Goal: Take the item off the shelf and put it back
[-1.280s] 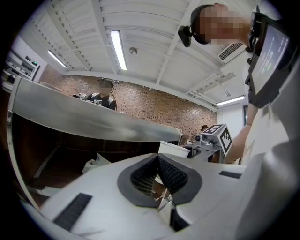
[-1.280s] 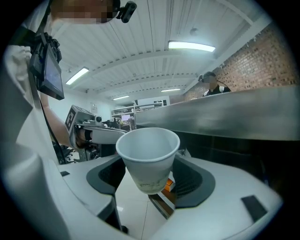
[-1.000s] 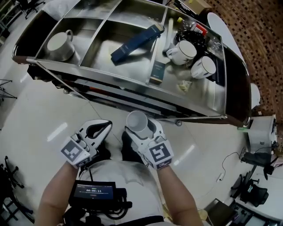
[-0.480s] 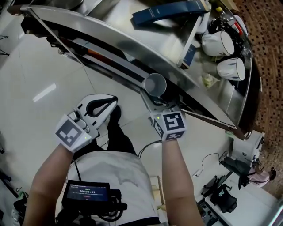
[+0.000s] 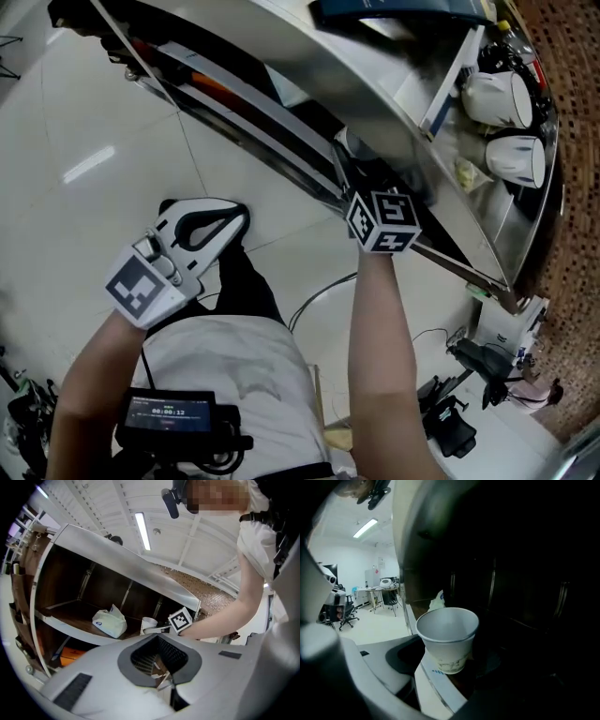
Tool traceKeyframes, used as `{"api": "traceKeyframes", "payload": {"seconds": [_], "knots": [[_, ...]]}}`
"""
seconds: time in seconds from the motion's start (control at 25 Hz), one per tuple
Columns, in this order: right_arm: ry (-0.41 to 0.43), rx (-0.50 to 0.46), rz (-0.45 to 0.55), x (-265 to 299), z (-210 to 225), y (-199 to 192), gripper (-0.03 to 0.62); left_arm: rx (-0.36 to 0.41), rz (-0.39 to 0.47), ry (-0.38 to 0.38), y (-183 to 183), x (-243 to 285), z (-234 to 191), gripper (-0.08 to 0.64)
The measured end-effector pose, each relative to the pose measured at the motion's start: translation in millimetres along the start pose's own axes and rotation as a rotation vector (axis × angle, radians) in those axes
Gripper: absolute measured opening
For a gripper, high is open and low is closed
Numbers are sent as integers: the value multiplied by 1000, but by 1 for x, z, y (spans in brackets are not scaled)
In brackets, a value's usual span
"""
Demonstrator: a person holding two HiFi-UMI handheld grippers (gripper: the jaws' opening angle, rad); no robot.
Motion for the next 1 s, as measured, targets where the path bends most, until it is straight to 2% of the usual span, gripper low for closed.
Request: {"api": "traceKeyframes", "payload": {"seconds": [0.28, 0.48, 0.64, 0.88, 1.0], "knots": [[-66, 19, -24, 28, 28, 5, 322, -55, -14, 53, -23, -11, -13, 0], [-88, 17, 0, 38, 36, 10, 325, -65, -8, 59, -25, -12, -15, 0], [-129, 30, -30, 45, 46, 4, 331, -77, -24, 58, -31, -12, -17, 0], [-141, 40, -15, 45, 49, 3, 334, -79, -39, 54, -32, -11, -20, 0], [-130, 56, -4, 45, 47, 4, 366, -70, -52, 43, -32, -8, -21, 0]]}}
Point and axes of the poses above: the fingertips, and each gripper's own axes: x forward along the fingers, z to its right, y out of its top, the point moved 3 cm from there along -x, backward along the fingers, and after that the axes turned 15 degrees about -z, right-handed, at the moved point
